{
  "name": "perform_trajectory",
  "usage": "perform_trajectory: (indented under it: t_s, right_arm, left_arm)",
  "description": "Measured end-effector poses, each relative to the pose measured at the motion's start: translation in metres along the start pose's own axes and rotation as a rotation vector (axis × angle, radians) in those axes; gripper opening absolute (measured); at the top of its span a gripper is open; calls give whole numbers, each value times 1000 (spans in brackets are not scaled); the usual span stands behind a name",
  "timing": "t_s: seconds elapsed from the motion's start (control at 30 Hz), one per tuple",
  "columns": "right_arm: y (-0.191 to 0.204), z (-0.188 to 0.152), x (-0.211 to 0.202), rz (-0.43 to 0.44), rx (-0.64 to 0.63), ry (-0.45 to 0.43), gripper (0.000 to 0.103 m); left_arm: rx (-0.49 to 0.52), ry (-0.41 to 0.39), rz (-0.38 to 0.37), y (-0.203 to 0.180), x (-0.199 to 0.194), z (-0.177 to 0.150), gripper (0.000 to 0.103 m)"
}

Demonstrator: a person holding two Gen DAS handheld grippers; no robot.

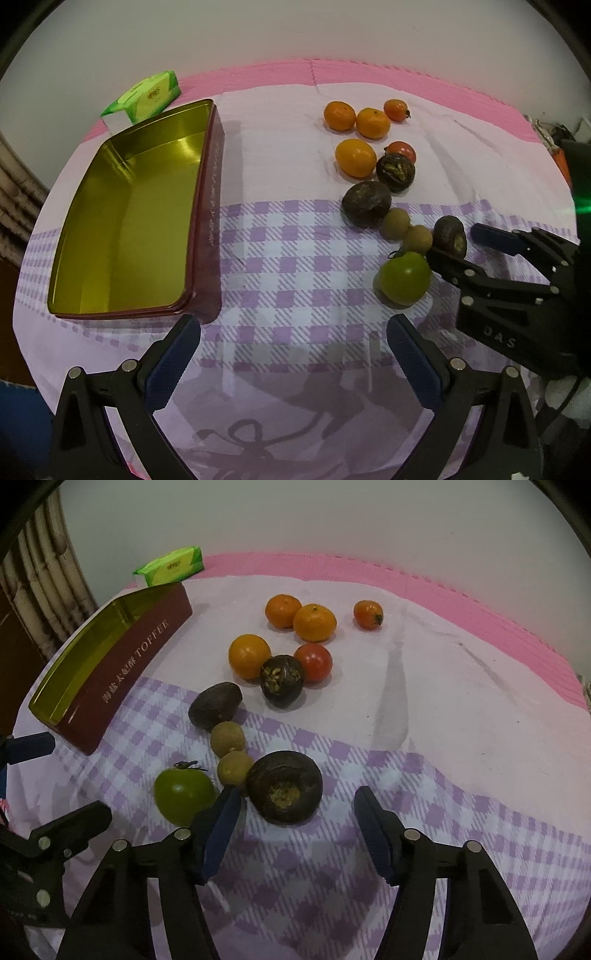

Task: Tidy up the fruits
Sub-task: 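Lower the right gripper onto the dark wrinkled passion fruit and close, then grasp the green tomato with the left gripper and lift it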

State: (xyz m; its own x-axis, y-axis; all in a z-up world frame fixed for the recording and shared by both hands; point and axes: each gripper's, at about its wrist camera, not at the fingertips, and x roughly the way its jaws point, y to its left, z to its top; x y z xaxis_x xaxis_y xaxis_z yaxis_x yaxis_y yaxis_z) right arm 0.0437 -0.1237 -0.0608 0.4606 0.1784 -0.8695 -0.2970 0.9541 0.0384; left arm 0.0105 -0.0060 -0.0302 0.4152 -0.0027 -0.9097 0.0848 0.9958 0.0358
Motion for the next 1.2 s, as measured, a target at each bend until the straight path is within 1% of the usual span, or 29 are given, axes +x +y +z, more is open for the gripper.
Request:
perform_trajectory:
  t_s: [0.03,0.07,0.1,0.27,0.33,0.47,0.6,0.83,1.03,1.1,1.17,1.2]
  right_arm:
    - [-1,0,2,4,1,2,61]
    - [-1,1,3,5,2,2,56]
    - [-1,1,4,11,3,6,53]
    - [2,4,7,12,-5,-4,46]
    - [2,4,7,15,-5,-9,42]
    - [3,2,6,12,-3,-12,41]
    - [-1,1,6,0,9,-10,41]
    - [-25,-1,6,-37,73,-12,41]
    - [-34,-1,6,-40,97,-21,41]
    - [-34,-1,6,-37,100,-23,41]
    - [-35,-1,6,-34,102,-24,41]
    - [-35,0,7,-31,105,-25,41]
  left_arm:
    - [4,3,-1,-1,1,0,100]
    - [7,7,0,-2,3,0,100]
    - [11,9,-1,-3,4,0,100]
    - [18,23,-4,-6,8,1,100]
    - [16,27,-7,-6,9,2,100]
    - [21,28,-11,-9,10,4,100]
    - [27,29,-36,-12,9,6,100]
    - [29,56,-87,-20,13,16,100]
    - [47,75,-134,-34,19,26,90]
    - [50,75,-151,-39,21,30,82]
    - [55,78,-160,-42,25,33,78]
    - [55,83,-162,-43,28,34,74]
